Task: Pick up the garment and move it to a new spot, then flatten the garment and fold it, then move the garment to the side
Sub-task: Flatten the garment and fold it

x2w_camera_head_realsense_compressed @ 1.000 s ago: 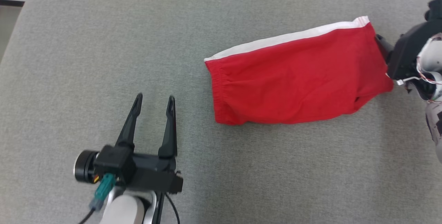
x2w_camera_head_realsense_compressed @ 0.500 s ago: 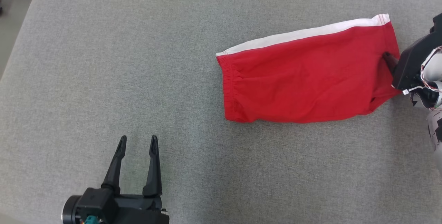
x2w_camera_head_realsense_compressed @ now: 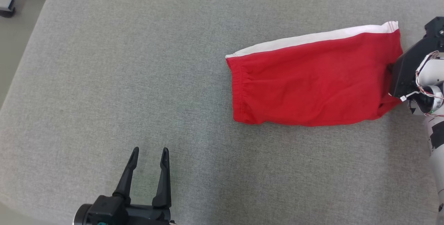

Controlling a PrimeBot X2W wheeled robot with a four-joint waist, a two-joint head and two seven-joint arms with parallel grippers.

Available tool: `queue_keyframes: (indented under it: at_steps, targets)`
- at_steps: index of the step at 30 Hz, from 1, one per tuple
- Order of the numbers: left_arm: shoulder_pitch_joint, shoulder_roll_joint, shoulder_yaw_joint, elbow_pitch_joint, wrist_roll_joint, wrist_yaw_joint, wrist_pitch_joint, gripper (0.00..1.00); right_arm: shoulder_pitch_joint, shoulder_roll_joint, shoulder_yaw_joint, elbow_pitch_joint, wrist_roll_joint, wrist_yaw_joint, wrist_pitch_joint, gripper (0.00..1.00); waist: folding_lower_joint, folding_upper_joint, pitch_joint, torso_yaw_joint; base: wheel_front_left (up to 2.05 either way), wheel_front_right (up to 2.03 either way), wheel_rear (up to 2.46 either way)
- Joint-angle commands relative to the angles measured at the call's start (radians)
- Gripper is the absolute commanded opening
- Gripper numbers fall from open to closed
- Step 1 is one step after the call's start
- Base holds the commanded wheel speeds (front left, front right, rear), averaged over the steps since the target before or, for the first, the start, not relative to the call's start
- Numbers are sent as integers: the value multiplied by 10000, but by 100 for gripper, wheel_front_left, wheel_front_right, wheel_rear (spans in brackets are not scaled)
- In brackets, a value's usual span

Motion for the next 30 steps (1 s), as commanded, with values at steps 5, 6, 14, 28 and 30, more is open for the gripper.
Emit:
queue_keyframes:
  at_steps: [5, 6, 14, 28, 30]
  targets:
    - [147, -26, -71, 115, -136, -37, -25, 100, 466, 139, -697, -6, -622, 3, -50, 0, 1, 1, 6, 68, 0, 0, 0]
    - [153, -27, -74, 127, -166, -4, -25, 100, 469, 179, -830, -77, -703, 0, -79, 0, 1, 1, -6, 46, 0, 0, 0]
    - [244, -27, 37, 196, -259, 51, -25, 100, 1083, 277, -1461, -818, -1175, 0, -363, 0, 1, 1, -500, -429, 0, 0, 0]
    - [416, -26, -165, 455, -490, 133, -26, 100, 2425, 102, -2385, -2614, -1784, 5, -848, 0, 1, 1, -1373, -884, 0, 0, 0]
    - [439, -26, -179, 455, -526, 139, -26, 100, 2501, 198, -2487, -2854, -1843, 6, -790, 0, 1, 1, -1457, -846, 0, 0, 0]
